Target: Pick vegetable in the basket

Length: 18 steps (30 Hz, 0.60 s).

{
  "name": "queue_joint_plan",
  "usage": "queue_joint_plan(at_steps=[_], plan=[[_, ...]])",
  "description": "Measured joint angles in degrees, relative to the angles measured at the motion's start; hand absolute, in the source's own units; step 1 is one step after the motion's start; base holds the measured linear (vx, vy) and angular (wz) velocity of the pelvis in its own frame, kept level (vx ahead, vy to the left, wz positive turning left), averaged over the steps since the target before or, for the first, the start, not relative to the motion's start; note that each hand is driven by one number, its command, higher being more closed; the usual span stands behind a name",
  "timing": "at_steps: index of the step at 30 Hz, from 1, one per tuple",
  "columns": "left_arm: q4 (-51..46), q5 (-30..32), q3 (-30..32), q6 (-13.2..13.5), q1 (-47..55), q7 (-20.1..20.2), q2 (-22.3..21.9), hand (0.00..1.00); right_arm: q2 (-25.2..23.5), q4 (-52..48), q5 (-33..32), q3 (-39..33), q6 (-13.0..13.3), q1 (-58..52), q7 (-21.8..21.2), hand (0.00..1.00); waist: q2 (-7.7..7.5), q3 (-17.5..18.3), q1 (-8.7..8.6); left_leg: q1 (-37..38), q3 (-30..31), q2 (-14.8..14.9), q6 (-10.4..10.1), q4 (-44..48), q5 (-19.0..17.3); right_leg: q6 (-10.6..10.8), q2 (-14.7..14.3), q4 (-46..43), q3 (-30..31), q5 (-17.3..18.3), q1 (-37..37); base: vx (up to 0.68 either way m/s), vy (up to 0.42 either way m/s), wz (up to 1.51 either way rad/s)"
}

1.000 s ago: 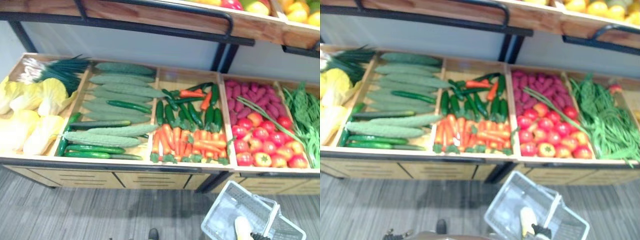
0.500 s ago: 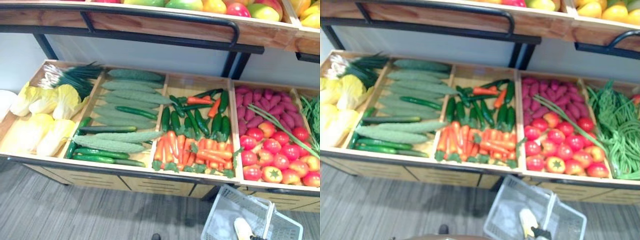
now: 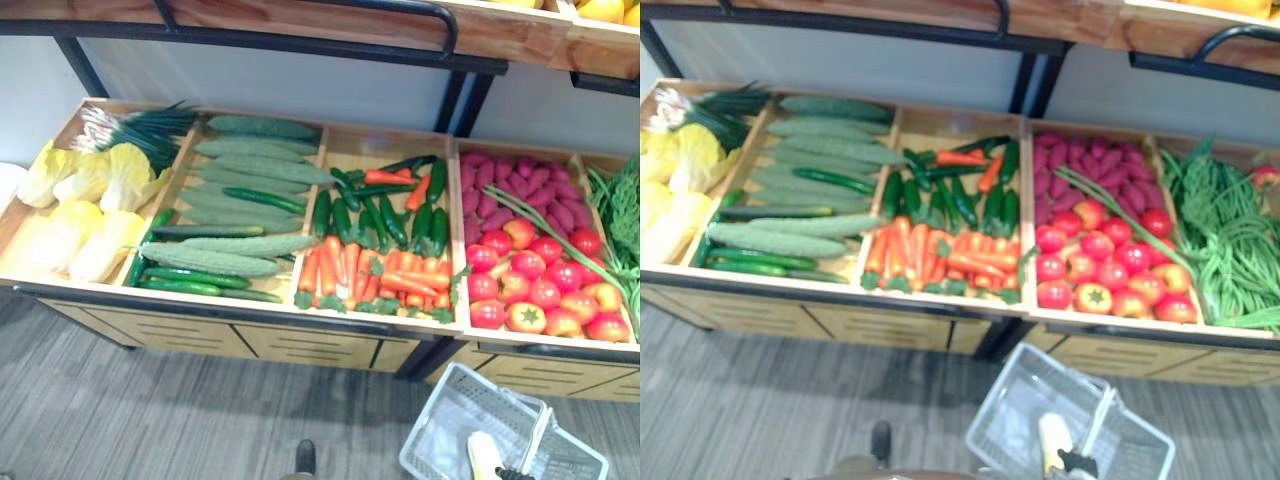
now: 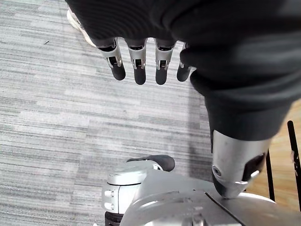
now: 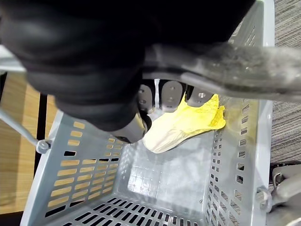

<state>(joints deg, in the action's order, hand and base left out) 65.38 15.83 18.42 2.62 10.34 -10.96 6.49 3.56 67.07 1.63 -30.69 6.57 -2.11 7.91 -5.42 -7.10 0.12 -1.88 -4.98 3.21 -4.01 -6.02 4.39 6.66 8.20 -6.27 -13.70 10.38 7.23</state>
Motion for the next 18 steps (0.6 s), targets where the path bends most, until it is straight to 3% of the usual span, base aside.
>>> queue_joint_plan(at_steps=[7, 18], plan=[[0.09, -3.55, 2.28, 0.34, -2.34, 0.43, 1.0, 0.0, 0.3, -1.12, -0.62, -1.24, 0.02, -0.37, -2.35, 1.0, -0.23, 0.77, -1.72, 1.18, -2.54, 0.5, -0.29, 0.0, -0.87, 0.0, -0.12, -2.51, 4.08, -0.01, -1.38, 0.03, 0.003, -0.21], [0.02, -6.82, 7.9, 1.77, -3.8, 0.02, 3.08, 0.0, 4.56, 0.24, -0.2, -3.23, -0.22, -2.35, -3.42, 1.0, 0.31, 2.21, -1.63, 1.09, -0.3, -0.16, 0.48, 0.01, -1.17, -0.01, 0.08, -6.06, 4.6, -0.01, -1.85, 0.05, 0.006, 0.13]])
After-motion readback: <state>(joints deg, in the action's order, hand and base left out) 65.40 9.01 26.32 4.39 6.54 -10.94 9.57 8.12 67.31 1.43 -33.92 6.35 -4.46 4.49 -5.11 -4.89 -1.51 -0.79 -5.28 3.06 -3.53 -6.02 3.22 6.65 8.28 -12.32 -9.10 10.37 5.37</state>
